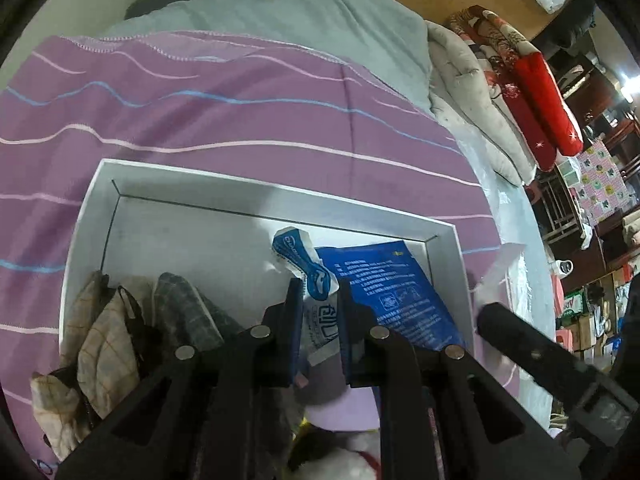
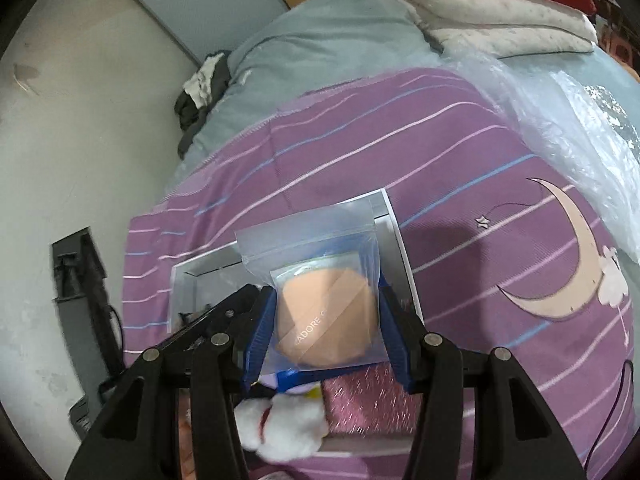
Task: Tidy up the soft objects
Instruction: 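Release the tube into the box with the left gripper while the right gripper drops the bagged puff in, then withdraw both open grippers from the box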
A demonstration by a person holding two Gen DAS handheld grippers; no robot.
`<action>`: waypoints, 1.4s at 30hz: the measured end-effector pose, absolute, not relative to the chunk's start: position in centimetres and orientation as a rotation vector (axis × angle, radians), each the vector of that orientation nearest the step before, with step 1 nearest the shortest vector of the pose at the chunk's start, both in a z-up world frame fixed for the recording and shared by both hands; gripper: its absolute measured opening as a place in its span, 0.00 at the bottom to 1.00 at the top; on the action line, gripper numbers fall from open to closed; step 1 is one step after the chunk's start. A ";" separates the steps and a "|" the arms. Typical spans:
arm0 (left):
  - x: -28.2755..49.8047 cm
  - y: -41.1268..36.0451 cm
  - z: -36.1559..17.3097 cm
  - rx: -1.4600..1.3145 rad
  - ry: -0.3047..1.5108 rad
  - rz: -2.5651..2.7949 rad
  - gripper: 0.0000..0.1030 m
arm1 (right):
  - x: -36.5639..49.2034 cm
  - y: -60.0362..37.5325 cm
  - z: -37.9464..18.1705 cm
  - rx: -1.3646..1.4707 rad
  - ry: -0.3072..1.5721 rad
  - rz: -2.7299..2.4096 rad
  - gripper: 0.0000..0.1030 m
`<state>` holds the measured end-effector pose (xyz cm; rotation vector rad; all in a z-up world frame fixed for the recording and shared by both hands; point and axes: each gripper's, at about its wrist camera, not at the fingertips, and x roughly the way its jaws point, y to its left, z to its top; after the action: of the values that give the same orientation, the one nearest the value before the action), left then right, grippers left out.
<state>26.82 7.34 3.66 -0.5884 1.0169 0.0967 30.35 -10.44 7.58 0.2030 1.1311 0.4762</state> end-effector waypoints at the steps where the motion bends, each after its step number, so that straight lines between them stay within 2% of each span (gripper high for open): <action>1: 27.0 7.2 3.6 -0.587 1.018 0.102 0.17 | 30.7 -10.1 7.2 0.195 1.136 0.474 0.49; 2: 27.1 7.1 3.6 -0.583 1.015 0.103 0.17 | 31.0 -9.8 6.6 0.192 1.141 0.475 0.49; 5: 27.4 6.8 3.3 -0.545 1.018 0.146 0.26 | 31.9 -9.4 5.5 0.206 1.142 0.484 0.50; 7: 27.4 6.5 3.3 -0.502 1.031 0.178 0.37 | 32.3 -9.3 5.1 0.217 1.131 0.484 0.52; 10: 27.0 6.5 3.6 -0.505 1.015 0.171 0.48 | 32.2 -9.4 5.4 0.225 1.075 0.461 0.66; 13: 26.5 6.4 4.2 -0.504 0.995 0.176 0.52 | 31.7 -9.7 6.3 0.224 1.015 0.471 0.74; 24: 25.5 6.4 5.3 -0.489 0.982 0.184 0.60 | 31.3 -9.8 6.6 0.207 1.027 0.511 0.74; 26: 25.5 6.1 5.4 -0.460 0.987 0.198 0.61 | 31.6 -9.8 5.9 0.229 1.046 0.529 0.70; 29: 25.6 5.8 5.4 -0.439 0.992 0.192 0.61 | 32.9 -9.9 4.1 0.298 1.109 0.534 0.48; 31: 25.5 5.7 5.6 -0.431 0.984 0.197 0.61 | 33.8 -10.3 2.7 0.354 1.160 0.510 0.39; 37: 24.2 5.1 6.7 -0.413 0.959 0.178 0.63 | 31.5 -11.7 4.8 0.368 1.066 0.557 0.37; 42: 21.9 4.0 7.9 -0.477 0.914 0.088 0.75 | 28.6 -13.8 7.3 0.363 0.997 0.564 0.37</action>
<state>21.94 4.00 7.95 -0.4767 0.9142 0.0875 28.59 -13.84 7.34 0.3633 0.9967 0.5641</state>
